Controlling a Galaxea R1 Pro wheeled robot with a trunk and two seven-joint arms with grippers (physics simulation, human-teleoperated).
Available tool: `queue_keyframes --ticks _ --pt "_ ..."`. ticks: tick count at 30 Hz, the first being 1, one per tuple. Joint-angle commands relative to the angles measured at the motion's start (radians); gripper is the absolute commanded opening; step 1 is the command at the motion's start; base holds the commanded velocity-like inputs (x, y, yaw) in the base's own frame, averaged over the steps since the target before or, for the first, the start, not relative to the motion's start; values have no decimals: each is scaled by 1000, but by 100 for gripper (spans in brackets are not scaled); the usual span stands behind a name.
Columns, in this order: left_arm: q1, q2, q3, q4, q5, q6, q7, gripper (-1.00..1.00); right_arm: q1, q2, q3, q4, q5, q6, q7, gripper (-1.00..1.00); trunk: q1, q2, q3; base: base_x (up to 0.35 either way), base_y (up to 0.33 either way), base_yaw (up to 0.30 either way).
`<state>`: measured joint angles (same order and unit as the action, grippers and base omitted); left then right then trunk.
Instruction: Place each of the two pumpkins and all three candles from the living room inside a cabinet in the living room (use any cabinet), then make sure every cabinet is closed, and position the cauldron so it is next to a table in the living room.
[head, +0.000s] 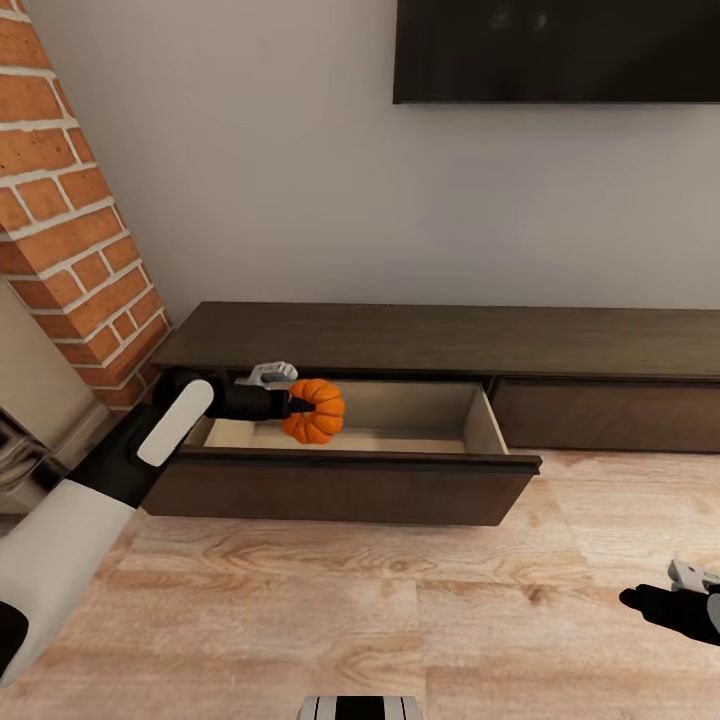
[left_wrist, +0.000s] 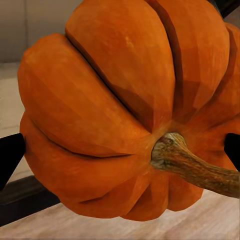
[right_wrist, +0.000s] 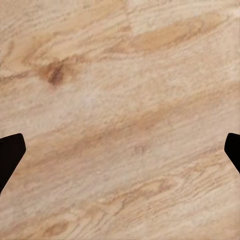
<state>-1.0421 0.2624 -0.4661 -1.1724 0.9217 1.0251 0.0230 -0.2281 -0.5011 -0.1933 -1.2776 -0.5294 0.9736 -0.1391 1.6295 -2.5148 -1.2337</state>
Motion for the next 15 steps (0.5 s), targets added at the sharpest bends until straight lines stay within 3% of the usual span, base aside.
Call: queue_keyframes --ticks 1,10,15 --pt "-1 0 -5 5 5 1 2 -100 0 -1 0 -1 -11 3 -10 100 0 0 -1 0 0 0" --pt "-1 -5 -37 34 5 -3 3 -100 0 -3 0 -2 -9 13 -13 100 0 0 -1 19 0 0" --pt "-1 -8 -55 34 3 -3 3 -100 0 -5 0 -2 -7 14 -14 100 0 0 -1 258 0 0"
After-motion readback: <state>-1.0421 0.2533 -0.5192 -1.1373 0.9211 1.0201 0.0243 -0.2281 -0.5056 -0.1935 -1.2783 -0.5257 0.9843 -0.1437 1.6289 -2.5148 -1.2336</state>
